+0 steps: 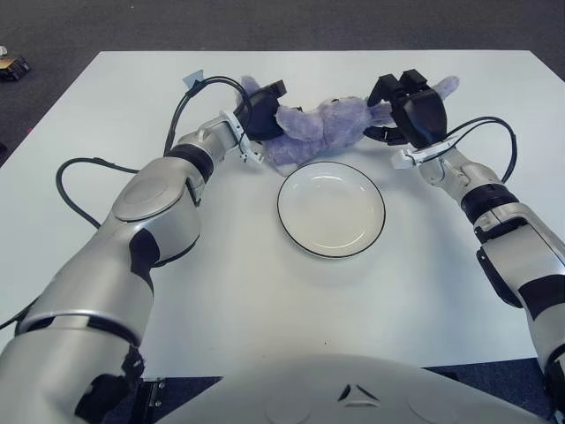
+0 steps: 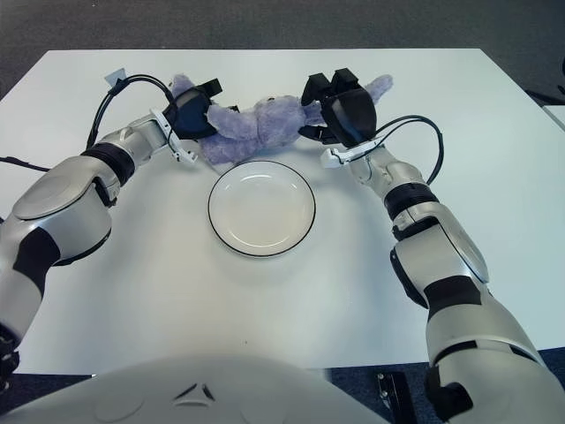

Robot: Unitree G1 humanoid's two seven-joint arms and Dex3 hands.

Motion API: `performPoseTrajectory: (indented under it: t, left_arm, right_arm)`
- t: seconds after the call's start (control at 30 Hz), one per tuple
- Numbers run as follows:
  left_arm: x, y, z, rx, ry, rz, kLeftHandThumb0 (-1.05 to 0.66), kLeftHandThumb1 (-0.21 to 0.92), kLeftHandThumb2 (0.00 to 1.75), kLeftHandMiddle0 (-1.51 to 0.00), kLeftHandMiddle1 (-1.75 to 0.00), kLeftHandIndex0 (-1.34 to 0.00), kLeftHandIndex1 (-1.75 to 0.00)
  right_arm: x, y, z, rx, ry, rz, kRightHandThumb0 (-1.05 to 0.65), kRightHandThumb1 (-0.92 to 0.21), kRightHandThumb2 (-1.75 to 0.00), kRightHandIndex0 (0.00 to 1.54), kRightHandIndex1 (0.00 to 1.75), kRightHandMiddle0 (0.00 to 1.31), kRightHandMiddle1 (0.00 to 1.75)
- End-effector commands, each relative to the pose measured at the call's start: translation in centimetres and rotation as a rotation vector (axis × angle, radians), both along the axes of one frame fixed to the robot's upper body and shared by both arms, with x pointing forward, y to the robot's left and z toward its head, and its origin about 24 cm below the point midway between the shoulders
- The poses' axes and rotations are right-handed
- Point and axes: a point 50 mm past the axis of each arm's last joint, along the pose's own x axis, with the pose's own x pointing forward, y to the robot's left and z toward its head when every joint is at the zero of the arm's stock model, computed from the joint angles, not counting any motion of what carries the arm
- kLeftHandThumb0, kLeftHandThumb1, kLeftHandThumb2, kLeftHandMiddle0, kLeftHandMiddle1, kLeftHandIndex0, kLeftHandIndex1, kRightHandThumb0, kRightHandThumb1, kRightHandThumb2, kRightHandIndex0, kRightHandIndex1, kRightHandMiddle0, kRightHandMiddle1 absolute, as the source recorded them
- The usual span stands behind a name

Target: Put the doll into the plate.

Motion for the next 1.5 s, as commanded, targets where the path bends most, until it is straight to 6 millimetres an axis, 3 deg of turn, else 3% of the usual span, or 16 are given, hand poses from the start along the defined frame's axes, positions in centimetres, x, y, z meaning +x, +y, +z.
performPoseTrajectory:
  t: [0.0,0.07,0.17,0.27,0.53,0.63,0.8,1.3,1.47]
  left_arm:
    - [-1.0,1.5,-3.5,0.183,0.035,0.010,-0.41,0.52,1.05,-0.89,-1.75,-0.45,-1.75]
    - [-1.0,1.5,-3.5,0.189,0.028,0.011,-0.41,0.53,1.04,-0.89,-1.75,-0.45,-1.75]
    - [-0.9,1.8,-3.2,0.209,-0.007,0.005,-0.40,0.54,1.02,-0.90,-1.75,-0.44,-1.75]
    - [-0.7,2.1,-2.7,0.233,-0.054,-0.002,-0.40,0.56,1.00,-0.90,-1.75,-0.43,-1.75]
    - [-0.2,2.4,-1.4,0.311,-0.192,-0.001,-0.39,0.59,0.95,-0.91,-1.75,-0.40,-1.75]
    - [0.4,1.7,0.4,0.384,-0.247,-0.005,-0.39,0.61,0.93,-0.92,-1.75,-0.39,-1.75]
    - [0.8,1.1,2.1,0.474,-0.251,-0.005,-0.39,0.63,0.90,-0.92,-1.75,-0.38,-1.75]
    - [0.5,0.2,4.2,0.479,-0.271,0.026,-0.38,0.68,0.84,-0.92,-1.75,-0.35,-1.75]
    - [0.1,0.0,5.3,0.412,-0.384,-0.026,-0.38,0.69,0.82,-0.90,-1.75,-0.34,-1.75]
  right_arm:
    - [0.5,-2.1,3.8,0.122,0.404,0.037,-0.37,-0.89,-0.14,0.48,0.72,0.36,0.64]
    - [0.5,-2.2,4.1,0.110,0.438,0.041,-0.50,-0.91,-0.07,0.52,0.34,0.39,0.46]
    - [0.7,-2.8,4.3,0.118,0.532,0.096,-0.57,-0.92,-0.03,0.49,0.12,0.39,0.34]
    - [1.0,-3.2,4.4,0.185,0.664,0.158,-0.58,-0.92,-0.01,0.47,0.04,0.39,0.27]
    - [1.9,-3.6,4.4,0.327,0.889,0.272,-0.56,-0.92,0.00,0.53,0.01,0.46,0.16]
    - [2.4,-4.0,4.1,0.514,1.046,0.347,-0.57,-0.92,0.00,0.54,0.01,0.48,0.15]
    - [2.7,-4.1,4.0,0.615,1.122,0.394,-0.59,-0.92,0.00,0.56,0.01,0.52,0.15]
    - [3.3,-3.3,4.4,0.570,1.140,0.339,-0.56,-0.89,0.00,0.54,0.00,0.53,0.10]
    - [3.5,-2.8,4.4,0.501,1.173,0.292,-0.64,-0.90,-0.01,0.48,0.00,0.47,0.05]
